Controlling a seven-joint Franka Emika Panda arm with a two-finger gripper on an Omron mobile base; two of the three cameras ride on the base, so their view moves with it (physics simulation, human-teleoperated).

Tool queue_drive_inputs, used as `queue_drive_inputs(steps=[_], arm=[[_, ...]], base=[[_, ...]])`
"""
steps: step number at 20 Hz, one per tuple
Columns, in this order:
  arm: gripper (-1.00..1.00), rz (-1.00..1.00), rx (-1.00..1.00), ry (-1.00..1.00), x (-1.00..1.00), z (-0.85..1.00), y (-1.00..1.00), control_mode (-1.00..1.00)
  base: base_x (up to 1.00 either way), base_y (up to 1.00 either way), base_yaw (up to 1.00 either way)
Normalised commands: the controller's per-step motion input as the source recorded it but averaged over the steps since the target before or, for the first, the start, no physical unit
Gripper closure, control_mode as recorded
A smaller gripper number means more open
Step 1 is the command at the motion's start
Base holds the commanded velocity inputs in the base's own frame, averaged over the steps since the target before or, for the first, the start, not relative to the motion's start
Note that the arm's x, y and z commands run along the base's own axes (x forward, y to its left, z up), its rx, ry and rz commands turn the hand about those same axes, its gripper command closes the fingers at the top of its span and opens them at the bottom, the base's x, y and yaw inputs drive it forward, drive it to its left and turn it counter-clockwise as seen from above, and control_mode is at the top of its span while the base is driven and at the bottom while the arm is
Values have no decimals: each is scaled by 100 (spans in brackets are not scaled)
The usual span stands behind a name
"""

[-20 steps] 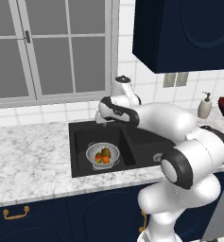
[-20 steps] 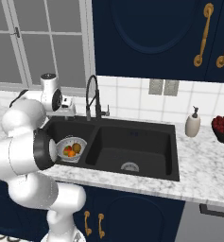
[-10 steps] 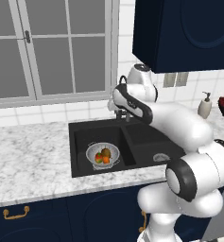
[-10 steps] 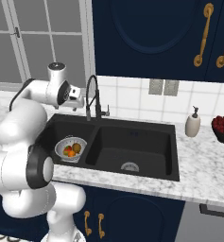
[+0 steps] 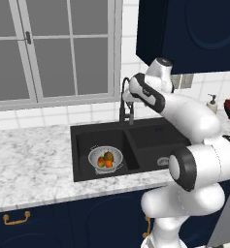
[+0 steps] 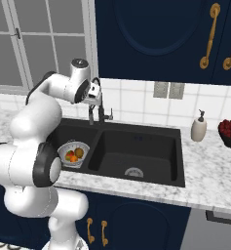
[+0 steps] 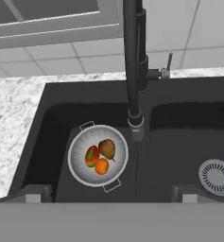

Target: Put the colander in the sink, put the tangerine, pear, mango in the colander, and turn on the sink faucet and pour water over the colander.

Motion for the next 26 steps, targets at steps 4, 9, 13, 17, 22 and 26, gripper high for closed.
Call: queue_drive_inputs(steps=[4, 9, 13, 17, 22, 26], arm=[[-100, 0, -1, -17, 50, -4, -2, -100], [-100, -1, -8, -12, 31, -25, -2, -100], [-100, -4, -6, -1, 28, -6, 0, -100], [-100, -6, 0, 6, 37, -5, 0, -100], [-100, -5, 0, 5, 43, -10, -5, -100], [-100, -2, 0, 9, 22, 0, 0, -100]], base=[[0, 0, 0], [0, 0, 0], [0, 0, 0], [0, 0, 0], [0, 0, 0], [0, 0, 0]])
